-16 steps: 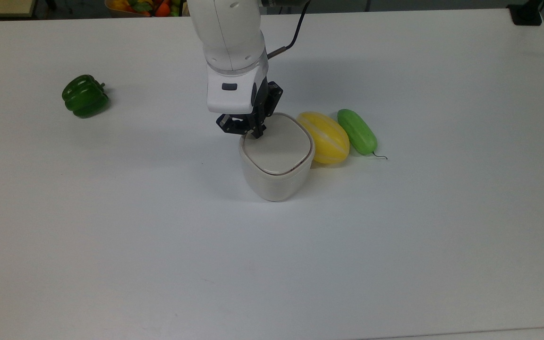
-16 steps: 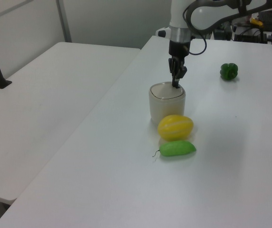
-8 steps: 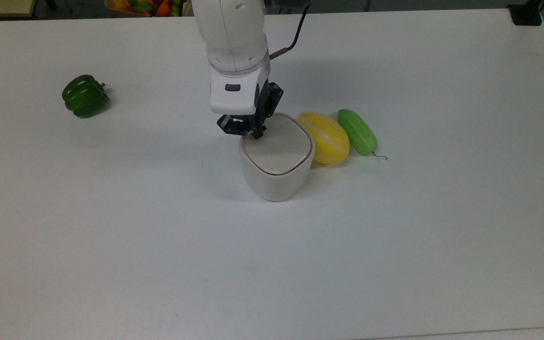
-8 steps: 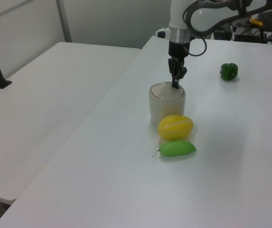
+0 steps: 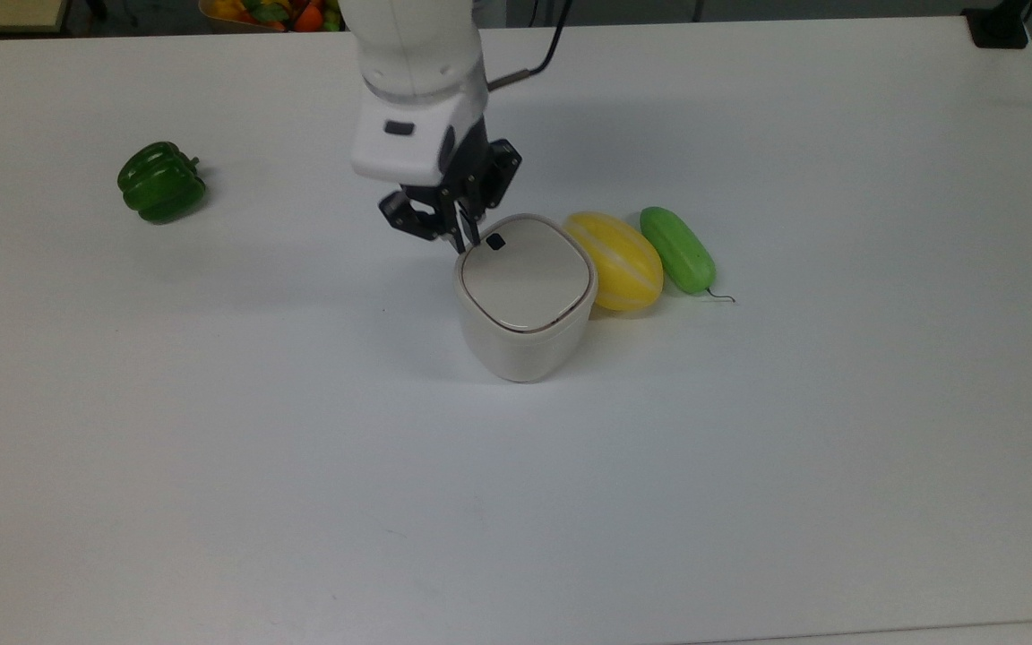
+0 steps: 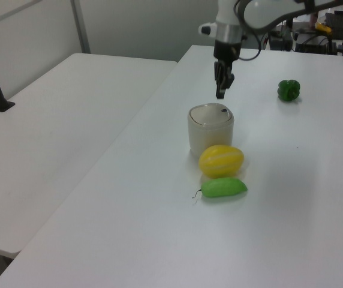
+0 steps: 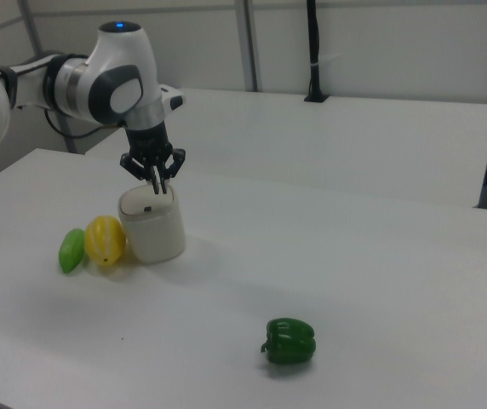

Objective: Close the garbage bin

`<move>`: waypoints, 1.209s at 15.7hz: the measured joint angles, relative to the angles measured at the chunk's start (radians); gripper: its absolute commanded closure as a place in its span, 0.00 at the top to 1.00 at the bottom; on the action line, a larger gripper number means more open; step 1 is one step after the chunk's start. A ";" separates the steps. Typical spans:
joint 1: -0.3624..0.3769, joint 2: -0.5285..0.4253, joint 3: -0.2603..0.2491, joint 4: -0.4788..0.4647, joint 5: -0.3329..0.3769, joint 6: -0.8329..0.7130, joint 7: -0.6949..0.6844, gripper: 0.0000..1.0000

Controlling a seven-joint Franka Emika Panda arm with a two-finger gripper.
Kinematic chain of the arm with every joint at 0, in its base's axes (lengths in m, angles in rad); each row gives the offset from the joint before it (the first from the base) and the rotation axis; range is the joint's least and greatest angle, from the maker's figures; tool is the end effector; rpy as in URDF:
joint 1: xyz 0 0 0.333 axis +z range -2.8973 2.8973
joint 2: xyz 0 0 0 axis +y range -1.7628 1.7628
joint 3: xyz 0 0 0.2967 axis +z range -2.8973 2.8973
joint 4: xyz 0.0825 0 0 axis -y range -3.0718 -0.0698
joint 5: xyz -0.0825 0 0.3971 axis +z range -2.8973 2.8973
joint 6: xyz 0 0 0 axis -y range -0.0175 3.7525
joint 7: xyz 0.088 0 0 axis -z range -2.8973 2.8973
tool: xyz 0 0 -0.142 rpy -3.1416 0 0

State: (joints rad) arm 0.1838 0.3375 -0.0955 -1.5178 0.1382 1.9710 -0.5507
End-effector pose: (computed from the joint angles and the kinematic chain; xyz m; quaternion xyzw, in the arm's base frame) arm 0.6798 0.0801 0.4239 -0.9526 -0.2946 -0.0684 0.0347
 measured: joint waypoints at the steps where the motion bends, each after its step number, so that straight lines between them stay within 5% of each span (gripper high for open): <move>1: -0.011 -0.018 0.000 0.000 0.000 -0.026 0.018 0.19; 4: -0.055 -0.087 -0.002 0.001 0.000 -0.151 0.105 0.20; 5: -0.072 -0.110 -0.003 0.001 -0.001 -0.181 0.154 0.31; 6: -0.089 -0.130 -0.004 0.001 -0.002 -0.208 0.201 0.47; 7: -0.110 -0.149 -0.005 0.000 -0.005 -0.237 0.240 0.99; 13: -0.209 -0.195 -0.016 -0.023 -0.010 -0.303 0.340 1.00; 19: -0.220 -0.240 -0.038 -0.031 -0.093 -0.407 0.500 1.00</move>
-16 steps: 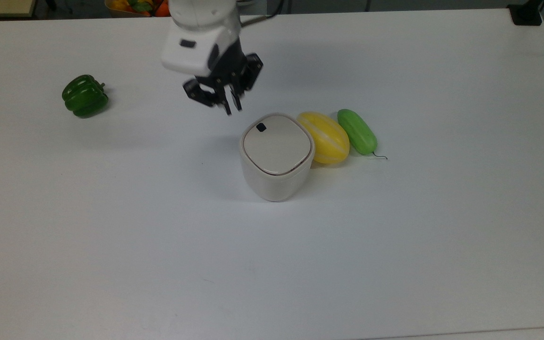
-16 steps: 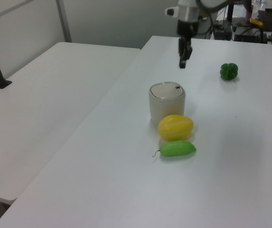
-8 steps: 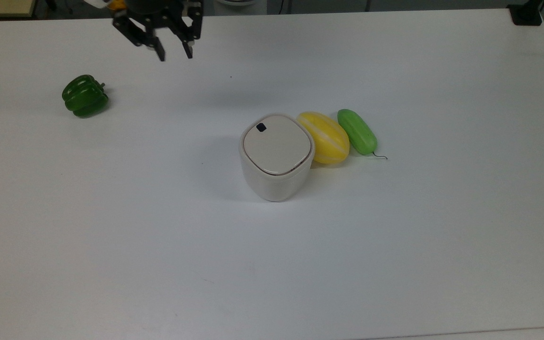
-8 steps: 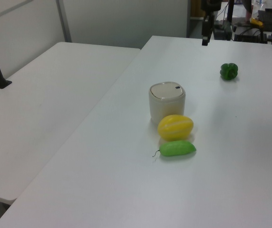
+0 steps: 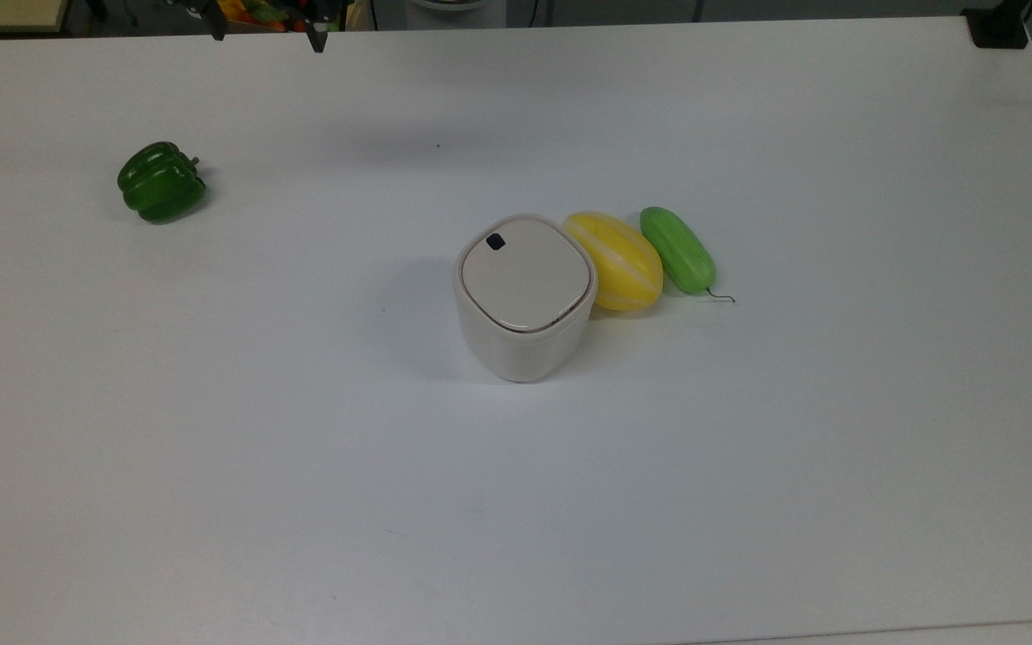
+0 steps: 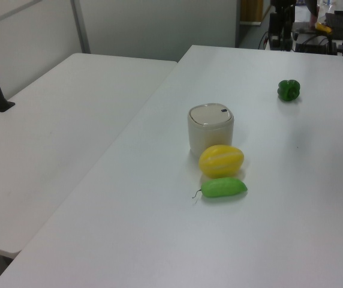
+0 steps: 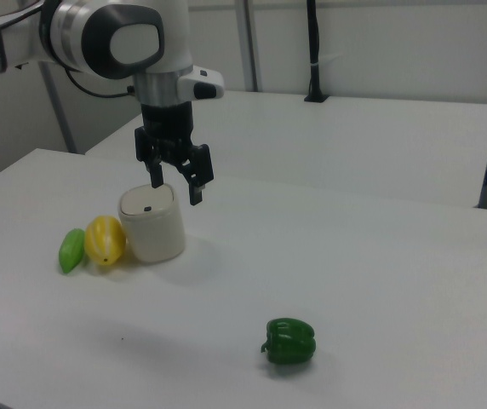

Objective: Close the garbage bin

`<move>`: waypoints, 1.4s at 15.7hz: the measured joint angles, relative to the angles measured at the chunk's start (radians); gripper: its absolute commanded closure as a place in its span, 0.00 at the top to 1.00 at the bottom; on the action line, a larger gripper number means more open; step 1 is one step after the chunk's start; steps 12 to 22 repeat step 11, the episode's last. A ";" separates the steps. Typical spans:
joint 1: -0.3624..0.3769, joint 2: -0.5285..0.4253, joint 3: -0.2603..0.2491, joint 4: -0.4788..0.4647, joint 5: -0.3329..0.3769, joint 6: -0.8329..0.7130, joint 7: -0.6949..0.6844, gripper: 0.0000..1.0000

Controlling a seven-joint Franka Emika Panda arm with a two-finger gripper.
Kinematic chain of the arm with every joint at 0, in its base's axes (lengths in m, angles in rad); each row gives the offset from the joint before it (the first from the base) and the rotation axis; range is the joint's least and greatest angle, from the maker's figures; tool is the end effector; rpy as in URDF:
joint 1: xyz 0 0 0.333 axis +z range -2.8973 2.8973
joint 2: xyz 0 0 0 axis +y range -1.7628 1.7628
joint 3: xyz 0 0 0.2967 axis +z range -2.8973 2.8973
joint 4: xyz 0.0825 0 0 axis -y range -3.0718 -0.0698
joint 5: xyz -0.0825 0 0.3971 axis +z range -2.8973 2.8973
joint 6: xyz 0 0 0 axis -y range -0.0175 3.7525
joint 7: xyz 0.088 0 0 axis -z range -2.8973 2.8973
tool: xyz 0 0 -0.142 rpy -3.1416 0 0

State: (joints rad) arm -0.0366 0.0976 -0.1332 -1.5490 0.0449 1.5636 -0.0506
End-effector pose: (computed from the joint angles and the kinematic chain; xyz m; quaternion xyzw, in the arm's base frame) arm 0.5821 -0.0904 0.5242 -0.9972 0.0602 0.0390 0.0204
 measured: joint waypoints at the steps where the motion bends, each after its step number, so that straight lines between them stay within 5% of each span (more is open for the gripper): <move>1: 0.001 -0.004 0.000 0.000 -0.004 0.000 0.007 1.00; 8: 0.001 -0.033 0.002 -0.002 -0.070 0.000 0.018 1.00; 22: 0.001 -0.033 0.005 -0.005 -0.073 0.000 0.018 1.00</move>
